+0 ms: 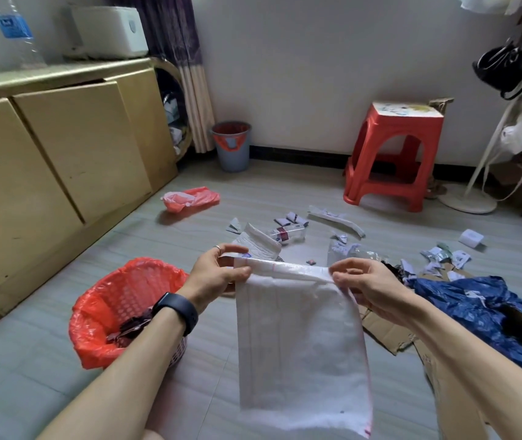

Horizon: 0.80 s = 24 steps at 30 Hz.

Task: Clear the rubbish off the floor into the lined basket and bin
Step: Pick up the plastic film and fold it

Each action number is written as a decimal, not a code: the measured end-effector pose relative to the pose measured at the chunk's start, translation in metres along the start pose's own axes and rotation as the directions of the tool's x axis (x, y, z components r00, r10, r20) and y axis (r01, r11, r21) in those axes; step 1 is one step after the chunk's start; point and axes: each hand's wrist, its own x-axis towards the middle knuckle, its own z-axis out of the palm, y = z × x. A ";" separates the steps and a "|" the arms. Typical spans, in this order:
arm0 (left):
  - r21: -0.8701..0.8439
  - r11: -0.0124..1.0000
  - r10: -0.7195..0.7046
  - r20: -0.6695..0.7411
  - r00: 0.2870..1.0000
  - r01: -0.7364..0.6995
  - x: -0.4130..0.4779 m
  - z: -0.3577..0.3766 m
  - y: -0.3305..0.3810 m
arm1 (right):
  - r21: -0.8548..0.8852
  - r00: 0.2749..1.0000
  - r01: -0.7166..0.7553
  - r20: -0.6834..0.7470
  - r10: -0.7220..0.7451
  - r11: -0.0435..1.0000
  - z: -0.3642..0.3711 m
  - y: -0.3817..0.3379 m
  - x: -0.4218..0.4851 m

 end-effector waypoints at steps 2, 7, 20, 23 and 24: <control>0.010 0.999 0.040 -0.017 0.999 -0.040 0.000 0.000 0.000 | 0.030 0.999 -0.002 -0.043 0.004 1.000 0.000 -0.001 0.001; 0.057 0.995 0.091 -0.059 0.994 -0.088 0.002 -0.002 -0.001 | 0.073 0.998 0.013 -0.055 -0.009 0.997 0.004 -0.006 -0.003; 0.011 0.994 -0.106 0.148 0.983 0.105 -0.001 -0.018 -0.001 | 0.311 0.992 -0.115 0.079 0.094 0.943 0.006 -0.001 0.003; 0.010 1.000 -0.015 0.031 0.999 0.015 -0.002 -0.010 -0.003 | 0.234 0.993 -0.111 0.054 0.101 0.966 0.010 -0.002 0.002; 0.010 1.000 0.017 -0.024 1.000 -0.016 -0.001 -0.008 -0.002 | 0.226 0.995 -0.095 0.029 0.091 0.970 0.011 -0.003 0.002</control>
